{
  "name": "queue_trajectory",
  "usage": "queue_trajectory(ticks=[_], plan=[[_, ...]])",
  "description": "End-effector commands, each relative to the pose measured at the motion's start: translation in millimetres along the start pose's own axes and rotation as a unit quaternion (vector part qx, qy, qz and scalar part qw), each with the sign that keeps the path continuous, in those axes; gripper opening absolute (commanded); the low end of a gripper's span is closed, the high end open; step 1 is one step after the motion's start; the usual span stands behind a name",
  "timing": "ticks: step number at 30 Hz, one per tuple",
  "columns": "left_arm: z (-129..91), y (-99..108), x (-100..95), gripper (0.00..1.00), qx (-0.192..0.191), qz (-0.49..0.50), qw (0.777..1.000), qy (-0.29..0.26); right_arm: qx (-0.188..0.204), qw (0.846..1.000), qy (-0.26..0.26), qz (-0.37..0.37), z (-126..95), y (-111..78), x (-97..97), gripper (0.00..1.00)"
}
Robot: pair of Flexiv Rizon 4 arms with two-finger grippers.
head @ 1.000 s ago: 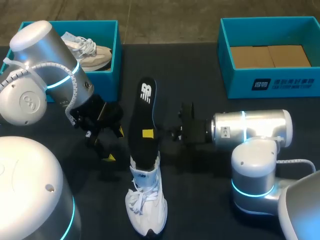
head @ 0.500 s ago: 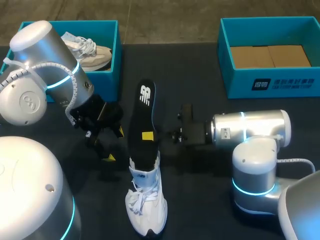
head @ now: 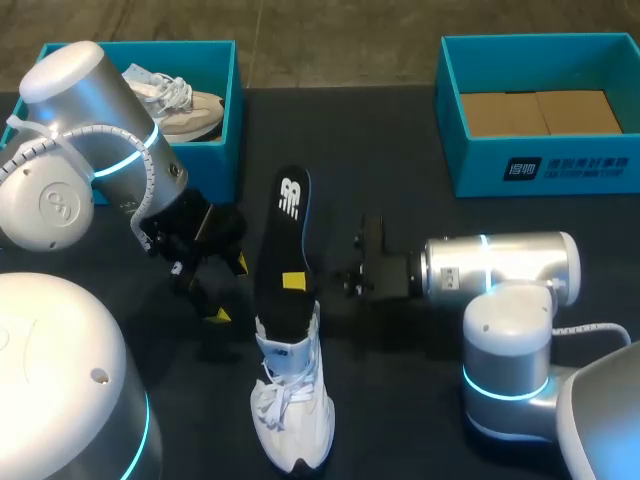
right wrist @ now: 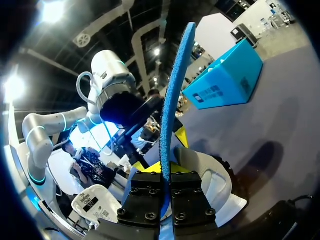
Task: Take the shoe out of the shoebox, open the shoe tongue, remove and reinsert the insole, then place the shoe into the shoebox
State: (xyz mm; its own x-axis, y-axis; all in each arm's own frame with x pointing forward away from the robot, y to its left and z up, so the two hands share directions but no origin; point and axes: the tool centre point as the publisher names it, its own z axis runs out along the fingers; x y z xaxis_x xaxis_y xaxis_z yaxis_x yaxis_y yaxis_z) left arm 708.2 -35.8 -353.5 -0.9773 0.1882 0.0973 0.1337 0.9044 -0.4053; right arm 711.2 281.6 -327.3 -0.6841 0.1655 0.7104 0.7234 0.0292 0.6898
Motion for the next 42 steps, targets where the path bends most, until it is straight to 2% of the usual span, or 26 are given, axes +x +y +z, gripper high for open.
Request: queue_trajectory(ticks=[1,15,27,42], plan=[[0.5,-0.2,0.4,1.0,-0.001,0.0,1.0,0.0,0.001,1.0,0.0,-0.002,1.5,-3.1,1.3,0.0],[0.5,-0.2,0.4,1.0,-0.001,0.0,1.0,0.0,0.015,1.0,0.007,-0.01,7.4,-9.9,1.7,0.0],[0.5,-0.2,0.4,1.0,-0.001,0.0,1.0,0.0,0.007,1.0,0.002,0.008,-0.9,-22.0,-1.6,0.0],[0.5,-0.2,0.4,1.0,-0.001,0.0,1.0,0.0,0.025,0.999,0.028,0.008,-3.2,-21.4,-1.5,0.0]])
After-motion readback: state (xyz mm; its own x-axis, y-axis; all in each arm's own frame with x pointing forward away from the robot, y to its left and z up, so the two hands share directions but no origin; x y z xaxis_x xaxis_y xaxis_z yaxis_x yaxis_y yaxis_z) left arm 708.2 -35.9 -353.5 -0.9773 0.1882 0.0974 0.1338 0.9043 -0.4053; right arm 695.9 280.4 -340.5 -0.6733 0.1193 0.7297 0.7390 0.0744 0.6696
